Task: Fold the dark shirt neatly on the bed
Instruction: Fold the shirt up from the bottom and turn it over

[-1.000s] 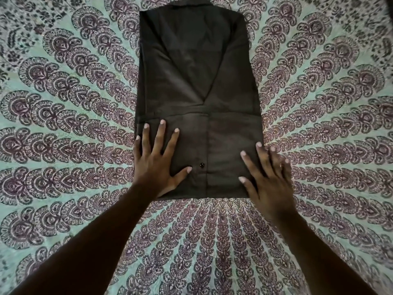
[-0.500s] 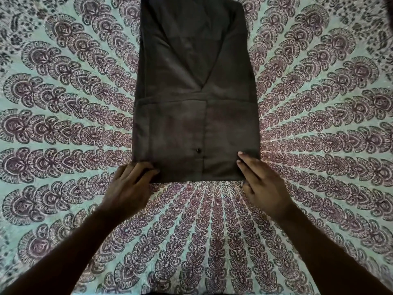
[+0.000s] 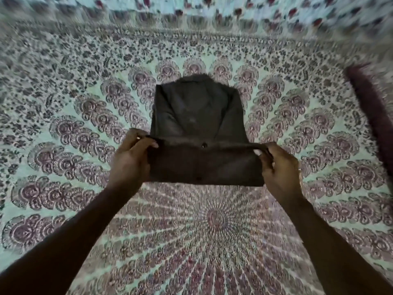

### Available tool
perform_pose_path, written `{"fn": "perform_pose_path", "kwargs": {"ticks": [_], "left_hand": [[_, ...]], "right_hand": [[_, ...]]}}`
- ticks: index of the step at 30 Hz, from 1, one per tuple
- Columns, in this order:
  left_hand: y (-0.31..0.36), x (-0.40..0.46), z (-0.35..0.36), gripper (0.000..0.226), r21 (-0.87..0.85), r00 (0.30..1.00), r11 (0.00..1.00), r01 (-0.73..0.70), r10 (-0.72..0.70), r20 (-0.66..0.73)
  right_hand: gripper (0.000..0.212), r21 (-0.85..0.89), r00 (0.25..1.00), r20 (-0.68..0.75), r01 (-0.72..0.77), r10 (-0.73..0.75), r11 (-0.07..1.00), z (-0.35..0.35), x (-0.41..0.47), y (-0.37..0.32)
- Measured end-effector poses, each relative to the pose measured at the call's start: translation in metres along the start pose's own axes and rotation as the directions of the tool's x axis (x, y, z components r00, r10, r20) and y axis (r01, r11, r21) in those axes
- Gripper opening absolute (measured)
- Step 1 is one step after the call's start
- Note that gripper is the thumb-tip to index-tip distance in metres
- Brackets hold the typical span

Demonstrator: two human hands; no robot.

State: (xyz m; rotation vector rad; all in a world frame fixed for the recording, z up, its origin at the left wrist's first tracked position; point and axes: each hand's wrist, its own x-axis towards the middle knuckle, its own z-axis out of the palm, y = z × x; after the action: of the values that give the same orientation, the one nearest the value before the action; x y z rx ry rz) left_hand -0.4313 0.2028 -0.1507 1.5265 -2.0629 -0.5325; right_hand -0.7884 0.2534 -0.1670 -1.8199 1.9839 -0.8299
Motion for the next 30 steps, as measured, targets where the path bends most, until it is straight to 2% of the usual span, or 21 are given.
{"fn": "perform_pose_path", "kwargs": {"ticks": [3,6,9,12,16,19,21,23,25,27,30], "left_hand": [[-0.011,0.057,0.004,0.038,0.027,1.000,1.000,0.000,0.000,-0.008],[-0.022,0.109,0.011,0.039,0.051,0.998,0.998,0.042,-0.040,-0.044],[-0.036,0.156,0.022,0.042,0.092,0.995,0.996,0.018,-0.009,-0.098],[-0.053,0.193,0.038,0.036,0.132,0.991,0.986,0.102,-0.089,-0.101],[-0.065,0.221,0.054,0.029,0.131,0.984,0.981,0.145,-0.130,-0.122],[-0.074,0.235,0.063,0.029,0.177,0.983,0.968,0.179,-0.168,-0.075],[-0.079,0.234,0.068,0.033,0.291,0.979,0.935,0.203,-0.204,-0.025],[-0.080,0.222,0.074,0.040,0.313,0.987,0.937,0.153,-0.159,-0.007],[-0.073,0.198,0.082,0.052,0.285,0.996,0.959,-0.003,-0.021,0.081],[-0.070,0.172,0.097,0.066,0.352,0.980,0.925,-0.141,0.080,0.184],[-0.074,0.148,0.121,0.079,0.464,0.967,0.873,-0.151,0.032,0.254]], "right_hand": [[0.027,0.044,0.993,-0.116,0.014,-0.009,0.999,0.012,0.069,-0.002],[0.019,-0.010,0.983,-0.178,0.039,-0.040,0.999,0.032,0.134,0.002],[0.021,-0.086,0.986,-0.165,-0.022,0.008,0.996,0.056,0.190,0.011],[0.025,-0.184,0.988,-0.143,-0.084,0.058,0.979,0.080,0.227,0.013],[0.026,-0.274,0.978,-0.118,-0.198,0.172,0.941,0.094,0.260,0.004],[0.028,-0.279,0.970,-0.068,-0.245,0.235,0.929,0.098,0.280,0.003],[0.044,-0.358,0.967,-0.039,-0.249,0.252,0.900,0.105,0.278,0.002],[0.054,-0.456,0.977,-0.090,-0.214,0.195,0.864,0.113,0.263,0.000],[0.056,-0.425,0.990,-0.108,-0.127,0.090,0.896,0.123,0.237,-0.007],[0.063,-0.348,0.999,0.013,-0.036,0.044,0.937,0.140,0.206,-0.016],[0.076,-0.374,0.968,0.224,-0.024,0.116,0.927,0.169,0.165,-0.016]]}}
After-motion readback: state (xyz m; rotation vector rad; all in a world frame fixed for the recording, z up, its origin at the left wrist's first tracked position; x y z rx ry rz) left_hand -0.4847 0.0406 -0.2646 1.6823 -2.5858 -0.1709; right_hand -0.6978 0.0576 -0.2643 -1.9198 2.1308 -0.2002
